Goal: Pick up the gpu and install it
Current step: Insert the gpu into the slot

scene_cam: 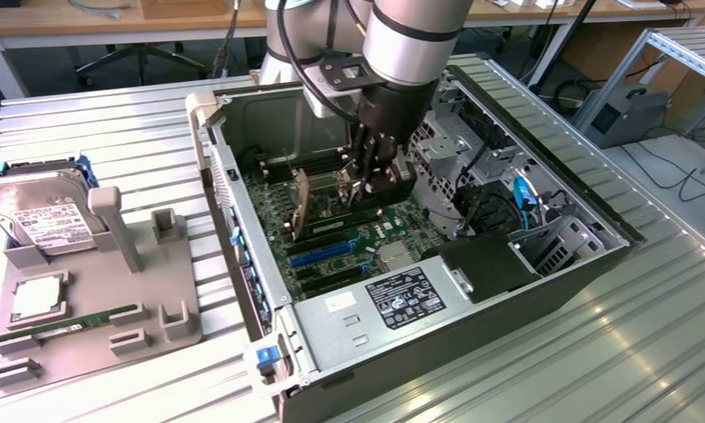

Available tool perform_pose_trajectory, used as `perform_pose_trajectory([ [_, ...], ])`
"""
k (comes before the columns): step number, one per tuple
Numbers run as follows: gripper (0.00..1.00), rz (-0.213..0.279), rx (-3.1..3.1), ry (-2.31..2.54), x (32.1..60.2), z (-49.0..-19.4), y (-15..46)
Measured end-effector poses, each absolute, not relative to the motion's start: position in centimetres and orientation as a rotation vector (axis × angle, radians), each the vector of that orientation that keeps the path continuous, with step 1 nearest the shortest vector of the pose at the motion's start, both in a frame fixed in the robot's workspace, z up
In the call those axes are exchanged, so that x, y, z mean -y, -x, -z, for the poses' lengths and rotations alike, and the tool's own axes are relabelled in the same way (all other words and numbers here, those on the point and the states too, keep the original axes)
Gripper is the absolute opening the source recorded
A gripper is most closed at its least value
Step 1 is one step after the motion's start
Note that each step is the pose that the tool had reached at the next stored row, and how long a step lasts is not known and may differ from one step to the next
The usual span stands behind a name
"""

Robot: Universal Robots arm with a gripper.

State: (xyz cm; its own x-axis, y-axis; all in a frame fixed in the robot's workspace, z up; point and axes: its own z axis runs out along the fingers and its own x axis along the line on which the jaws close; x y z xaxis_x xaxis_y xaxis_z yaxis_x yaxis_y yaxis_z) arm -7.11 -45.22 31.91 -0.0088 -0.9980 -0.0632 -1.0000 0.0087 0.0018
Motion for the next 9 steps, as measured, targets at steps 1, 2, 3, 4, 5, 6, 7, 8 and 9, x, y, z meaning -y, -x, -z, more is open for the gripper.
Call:
perform_pose_trajectory([
  [1, 0.27, -0.071, -2.2, 2.18, 45.27, -31.9, 7.12],
  [2, 0.27, -0.071, -2.2, 2.18, 45.31, -31.89, 7.14],
  [3, 0.27, -0.071, -2.2, 2.18, 45.35, -31.88, 7.15],
  [4, 0.27, -0.071, -2.2, 2.18, 45.39, -31.87, 7.17],
  [5, 0.27, -0.071, -2.2, 2.18, 45.44, -31.86, 7.2],
  [6, 0.27, -0.071, -2.199, 2.18, 45.47, -31.84, 7.21],
  [7, 0.27, -0.071, -2.199, 2.18, 45.5, -31.83, 7.23],
  [8, 0.27, -0.071, -2.2, 2.18, 45.52, -31.82, 7.24],
  [9, 0.27, -0.071, -2.2, 2.18, 45.54, -31.82, 7.26],
])
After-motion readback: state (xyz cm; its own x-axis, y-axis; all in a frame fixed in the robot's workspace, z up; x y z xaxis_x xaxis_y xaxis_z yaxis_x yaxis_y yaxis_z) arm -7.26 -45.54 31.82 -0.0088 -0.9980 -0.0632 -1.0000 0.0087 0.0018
